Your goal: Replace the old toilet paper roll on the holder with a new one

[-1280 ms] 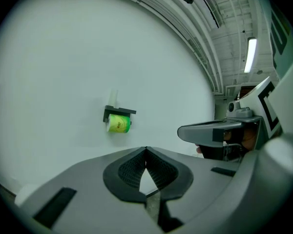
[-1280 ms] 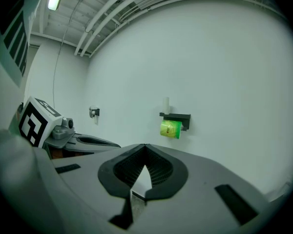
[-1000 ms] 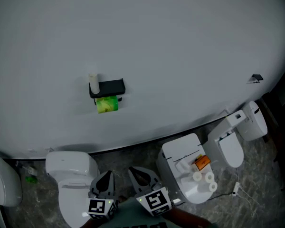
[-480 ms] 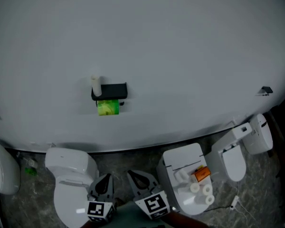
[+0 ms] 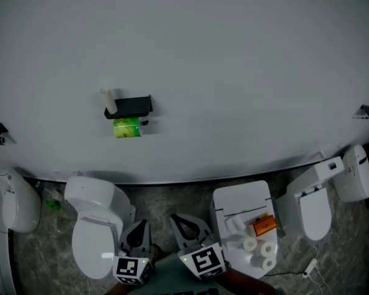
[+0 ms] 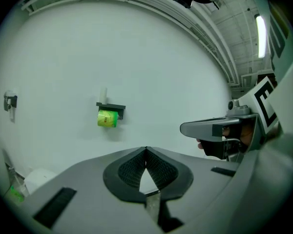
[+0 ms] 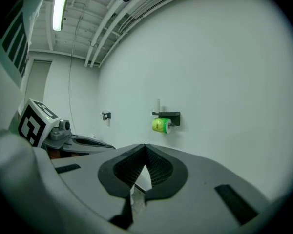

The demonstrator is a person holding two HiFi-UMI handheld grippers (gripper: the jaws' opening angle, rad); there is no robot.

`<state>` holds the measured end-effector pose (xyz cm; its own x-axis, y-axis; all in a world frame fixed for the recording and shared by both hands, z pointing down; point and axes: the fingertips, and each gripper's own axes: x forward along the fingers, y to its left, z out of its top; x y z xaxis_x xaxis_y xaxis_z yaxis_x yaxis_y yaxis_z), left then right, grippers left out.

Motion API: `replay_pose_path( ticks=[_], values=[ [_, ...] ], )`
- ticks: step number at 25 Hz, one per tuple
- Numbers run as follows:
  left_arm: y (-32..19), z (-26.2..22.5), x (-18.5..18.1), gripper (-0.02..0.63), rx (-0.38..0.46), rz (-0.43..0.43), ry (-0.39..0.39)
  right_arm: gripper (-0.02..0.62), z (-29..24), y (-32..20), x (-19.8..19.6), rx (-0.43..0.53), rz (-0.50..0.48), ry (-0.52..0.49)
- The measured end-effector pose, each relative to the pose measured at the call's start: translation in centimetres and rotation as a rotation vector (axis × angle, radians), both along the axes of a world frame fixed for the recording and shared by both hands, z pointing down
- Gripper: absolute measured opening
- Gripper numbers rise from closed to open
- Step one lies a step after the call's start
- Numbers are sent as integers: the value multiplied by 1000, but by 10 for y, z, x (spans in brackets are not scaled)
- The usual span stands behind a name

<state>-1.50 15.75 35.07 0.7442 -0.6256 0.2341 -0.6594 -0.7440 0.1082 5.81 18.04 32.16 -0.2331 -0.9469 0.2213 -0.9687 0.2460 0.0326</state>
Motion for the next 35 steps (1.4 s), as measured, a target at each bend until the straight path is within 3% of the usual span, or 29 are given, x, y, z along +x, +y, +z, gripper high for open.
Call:
replay_pose_path(
  ticks=[5, 13, 26, 35],
  values=[
    [29, 17, 12, 3, 4, -77, -86, 5, 7, 25, 28, 18, -66, -29],
    [70, 26, 9, 3, 4, -217, -119, 5, 27, 62, 41, 17, -170, -61],
    [101, 32, 51, 3, -37, -173, -139, 3, 40, 99, 76, -25, -167, -31],
    [96, 3, 68, 3, 64, -101, -116, 3, 19, 111, 84, 32, -124, -1]
  ],
)
